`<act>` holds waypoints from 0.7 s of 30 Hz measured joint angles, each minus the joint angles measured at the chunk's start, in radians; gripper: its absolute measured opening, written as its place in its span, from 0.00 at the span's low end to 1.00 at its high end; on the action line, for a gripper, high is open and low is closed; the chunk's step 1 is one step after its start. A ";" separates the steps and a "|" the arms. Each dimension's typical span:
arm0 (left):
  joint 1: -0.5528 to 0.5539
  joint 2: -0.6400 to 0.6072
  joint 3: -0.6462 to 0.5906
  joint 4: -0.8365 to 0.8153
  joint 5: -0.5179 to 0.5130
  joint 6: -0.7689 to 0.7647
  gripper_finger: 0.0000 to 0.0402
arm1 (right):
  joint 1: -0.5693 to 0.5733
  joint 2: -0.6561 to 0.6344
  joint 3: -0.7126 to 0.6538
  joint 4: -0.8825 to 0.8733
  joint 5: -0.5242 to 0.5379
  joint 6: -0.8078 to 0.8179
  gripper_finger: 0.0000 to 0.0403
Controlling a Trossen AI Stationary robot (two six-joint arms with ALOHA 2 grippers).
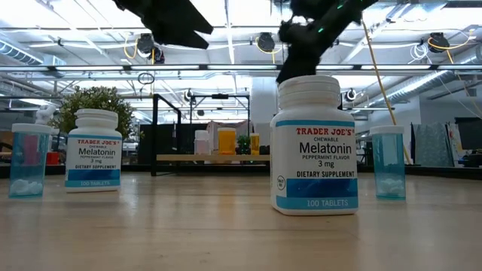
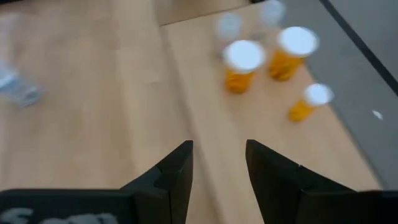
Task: Pick and place medicine bottles onto shelf by color
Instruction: Put the small orange pill bottle on the shelf aligned with the other small orange pill bottle
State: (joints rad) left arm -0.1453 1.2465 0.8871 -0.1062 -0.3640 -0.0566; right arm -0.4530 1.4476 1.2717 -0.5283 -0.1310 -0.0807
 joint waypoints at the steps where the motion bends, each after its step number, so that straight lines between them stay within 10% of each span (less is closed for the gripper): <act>1: -0.005 0.000 0.000 0.004 0.000 -0.003 0.82 | 0.022 -0.038 -0.033 0.004 0.000 0.008 0.36; 21: -0.333 0.035 0.001 -0.133 -0.097 -0.321 0.79 | 0.457 -0.512 -0.470 0.259 0.239 -0.079 0.36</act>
State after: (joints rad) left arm -0.4784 1.2818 0.8883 -0.2390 -0.4608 -0.3775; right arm 0.0038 0.9354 0.8021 -0.2693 0.1081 -0.1596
